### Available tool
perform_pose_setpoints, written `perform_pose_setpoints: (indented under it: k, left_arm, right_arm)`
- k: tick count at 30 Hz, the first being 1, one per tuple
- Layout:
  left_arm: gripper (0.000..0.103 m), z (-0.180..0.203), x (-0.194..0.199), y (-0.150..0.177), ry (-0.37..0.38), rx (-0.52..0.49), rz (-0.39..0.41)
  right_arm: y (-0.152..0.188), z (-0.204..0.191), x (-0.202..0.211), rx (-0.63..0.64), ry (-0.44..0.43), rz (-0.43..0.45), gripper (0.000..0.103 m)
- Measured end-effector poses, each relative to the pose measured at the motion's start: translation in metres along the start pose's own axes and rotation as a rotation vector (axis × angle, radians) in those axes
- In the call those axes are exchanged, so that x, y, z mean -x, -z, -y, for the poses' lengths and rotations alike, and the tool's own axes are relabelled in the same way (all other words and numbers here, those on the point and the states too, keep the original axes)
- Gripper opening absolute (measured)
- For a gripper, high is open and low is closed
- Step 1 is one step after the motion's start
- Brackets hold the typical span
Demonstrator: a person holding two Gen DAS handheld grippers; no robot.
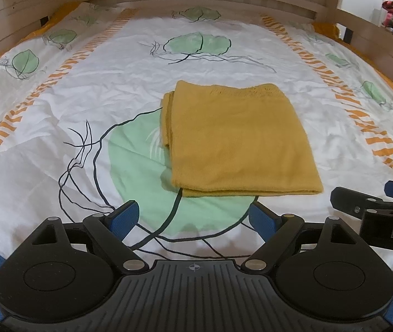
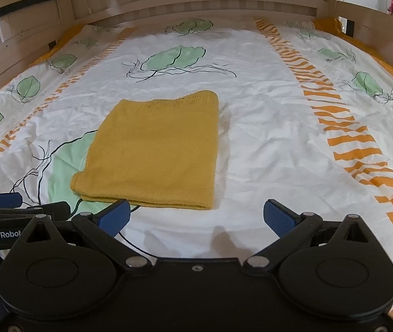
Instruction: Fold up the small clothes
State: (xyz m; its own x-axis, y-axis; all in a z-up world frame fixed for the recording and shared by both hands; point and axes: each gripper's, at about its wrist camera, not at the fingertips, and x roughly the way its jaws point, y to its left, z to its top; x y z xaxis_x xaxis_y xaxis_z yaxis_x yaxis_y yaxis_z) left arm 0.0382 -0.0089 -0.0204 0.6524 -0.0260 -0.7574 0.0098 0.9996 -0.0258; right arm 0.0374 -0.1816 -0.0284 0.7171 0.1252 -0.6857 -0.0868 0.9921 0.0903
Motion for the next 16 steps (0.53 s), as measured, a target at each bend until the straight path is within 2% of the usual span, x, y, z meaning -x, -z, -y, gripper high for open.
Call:
perform_pose_setpoints:
  k: [16]
  left_arm:
    - [0.086,-0.0026,-0.0055,0.0015,0.009,0.001,-0.021]
  right_arm:
    - [0.0017,0.0000,-0.0057,-0.011,-0.006,-0.029,0.102]
